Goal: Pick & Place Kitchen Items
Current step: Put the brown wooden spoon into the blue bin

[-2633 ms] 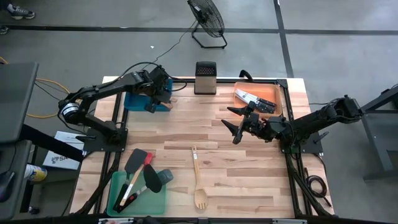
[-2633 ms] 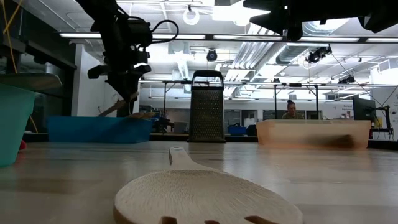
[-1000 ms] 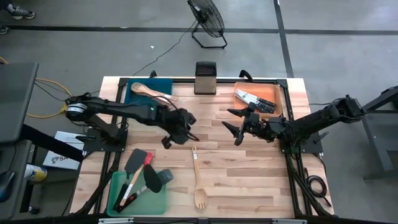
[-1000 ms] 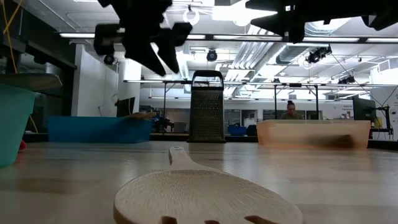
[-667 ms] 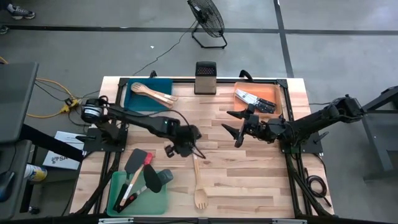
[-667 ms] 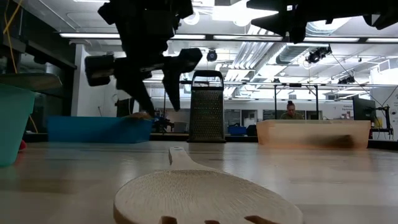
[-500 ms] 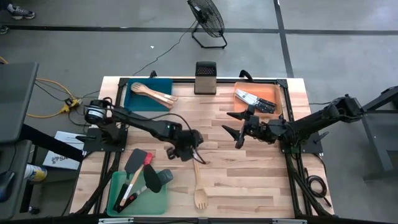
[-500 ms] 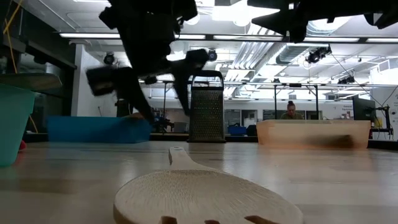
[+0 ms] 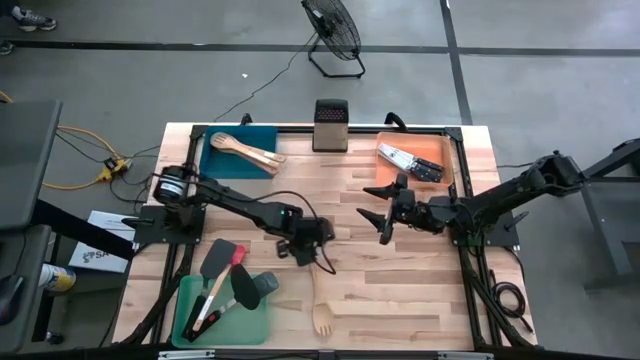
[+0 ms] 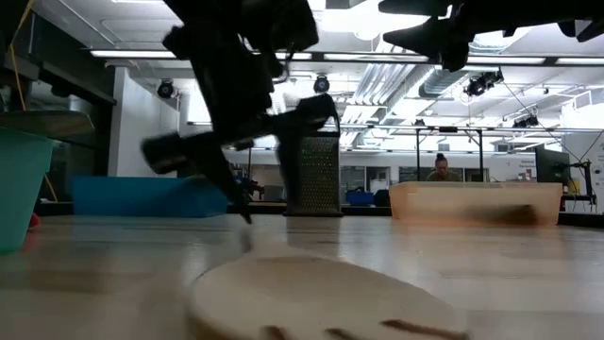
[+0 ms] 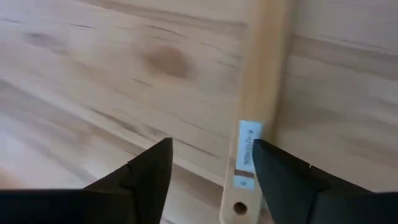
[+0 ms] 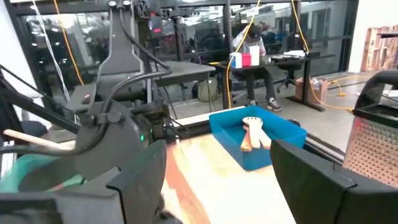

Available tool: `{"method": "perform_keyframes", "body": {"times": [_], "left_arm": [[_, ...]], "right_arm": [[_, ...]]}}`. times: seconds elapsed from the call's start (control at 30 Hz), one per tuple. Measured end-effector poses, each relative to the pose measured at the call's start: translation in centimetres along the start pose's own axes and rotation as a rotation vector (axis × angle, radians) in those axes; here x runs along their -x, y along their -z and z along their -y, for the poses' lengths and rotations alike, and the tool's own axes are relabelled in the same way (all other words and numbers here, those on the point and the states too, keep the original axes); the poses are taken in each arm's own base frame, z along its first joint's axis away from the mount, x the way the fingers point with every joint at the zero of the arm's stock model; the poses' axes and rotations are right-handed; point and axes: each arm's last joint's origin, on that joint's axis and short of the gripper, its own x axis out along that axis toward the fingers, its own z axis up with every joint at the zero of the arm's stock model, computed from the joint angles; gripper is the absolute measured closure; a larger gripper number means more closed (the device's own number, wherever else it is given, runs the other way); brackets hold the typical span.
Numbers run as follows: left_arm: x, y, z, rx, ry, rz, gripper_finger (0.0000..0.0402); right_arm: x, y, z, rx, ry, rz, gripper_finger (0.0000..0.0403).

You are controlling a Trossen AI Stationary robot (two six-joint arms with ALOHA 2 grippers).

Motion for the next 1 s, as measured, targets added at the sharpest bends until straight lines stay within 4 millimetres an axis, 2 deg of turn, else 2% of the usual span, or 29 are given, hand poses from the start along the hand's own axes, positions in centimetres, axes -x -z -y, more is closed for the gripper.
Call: {"method": "perform_keyframes", "body": {"times": [0.27,0.5,0.63,0.8,1.0], "left_arm": [[-0.9,0.1,0.1,-0.042,0.036,-0.004,0.0209],[-0.6,0.0,0.0,-0.030,0.052,-0.021,0.0213],[0.4,-0.6,-1.3,0.041,0.058,-0.019,0.0213],[2.7,-1.2,-2.3,0.157,0.171,-0.041,0.0213],[3.2,-1.5,-1.5,0.225,0.267,-0.079,0.0213]], "right_arm": [[0.4,0.0,-0.5,-0.004,-0.016,-0.005,0.0124],[0.7,0.2,-0.8,0.005,0.003,-0.018,0.0124],[0.8,0.2,-1.0,0.001,-0.004,-0.020,0.0124],[1.0,0.3,-1.2,-0.003,0.005,-0.023,0.0124],[1.1,0.3,-1.3,-0.009,0.008,-0.023,0.0124]]}}
